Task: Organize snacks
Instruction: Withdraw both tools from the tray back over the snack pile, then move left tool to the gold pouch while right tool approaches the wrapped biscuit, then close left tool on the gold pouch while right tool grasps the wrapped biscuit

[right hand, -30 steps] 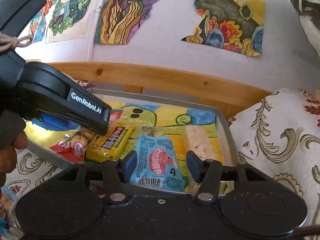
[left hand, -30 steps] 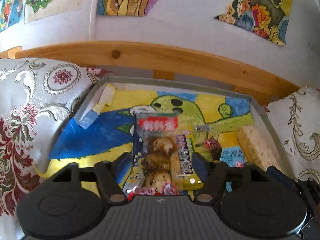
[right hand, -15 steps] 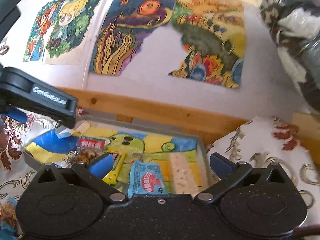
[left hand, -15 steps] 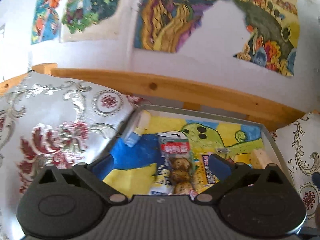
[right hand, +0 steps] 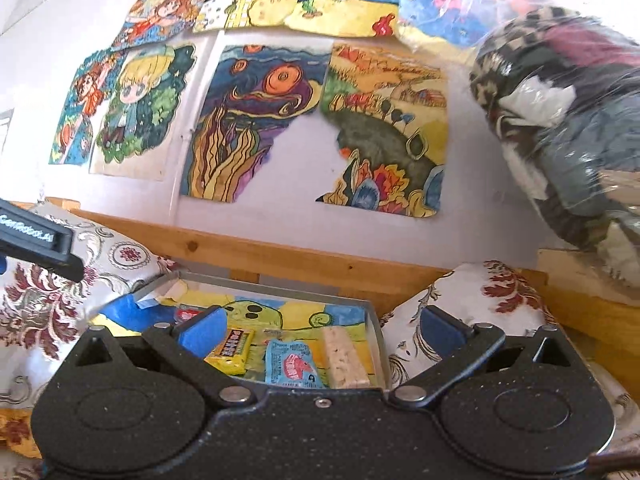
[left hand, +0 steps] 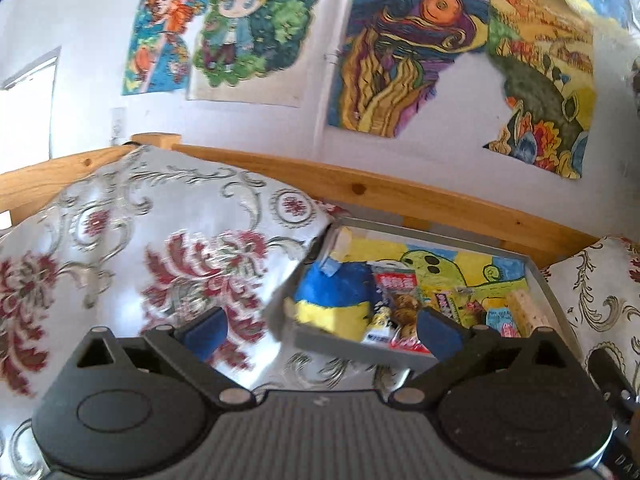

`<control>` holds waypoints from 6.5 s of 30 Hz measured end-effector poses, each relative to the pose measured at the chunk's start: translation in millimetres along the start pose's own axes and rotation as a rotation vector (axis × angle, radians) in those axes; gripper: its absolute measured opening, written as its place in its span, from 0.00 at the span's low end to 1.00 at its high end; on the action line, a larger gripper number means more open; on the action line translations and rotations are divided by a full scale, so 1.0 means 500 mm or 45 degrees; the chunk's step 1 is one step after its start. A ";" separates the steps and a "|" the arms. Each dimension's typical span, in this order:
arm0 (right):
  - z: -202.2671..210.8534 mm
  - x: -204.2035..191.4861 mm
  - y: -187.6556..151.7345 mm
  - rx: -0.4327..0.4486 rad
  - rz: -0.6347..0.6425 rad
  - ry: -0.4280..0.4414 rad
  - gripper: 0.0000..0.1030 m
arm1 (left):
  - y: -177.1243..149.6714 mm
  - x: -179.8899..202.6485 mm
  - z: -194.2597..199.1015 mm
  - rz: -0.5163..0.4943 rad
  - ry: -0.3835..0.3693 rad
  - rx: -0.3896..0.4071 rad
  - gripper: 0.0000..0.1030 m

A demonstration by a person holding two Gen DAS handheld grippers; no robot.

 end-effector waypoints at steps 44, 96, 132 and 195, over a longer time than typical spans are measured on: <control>0.353 -0.088 -0.017 -0.249 -0.072 0.006 0.99 | -0.099 -0.245 0.262 -0.158 -0.033 -0.214 0.99; 0.254 -0.189 -0.004 -0.332 -0.061 0.496 0.99 | -0.122 -0.272 0.211 -0.105 0.184 -0.230 0.99; 0.089 -0.197 -0.103 -0.470 0.079 0.484 0.99 | -0.178 -0.166 0.059 -0.389 0.070 -0.292 0.99; -0.013 -0.277 -0.210 -0.628 0.115 0.767 0.75 | -0.231 -0.141 -0.106 -0.865 -0.256 -0.765 0.80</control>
Point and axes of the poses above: each gripper's, at about its wrist camera, not at the fingertips, and z roughly against the way its jaws point, x to its right, y to its top, the point moved 4 cm from there along -z, roughly the way its jaws point, and after that the axes turned 8 degrees about z, right-handed, at the moved point
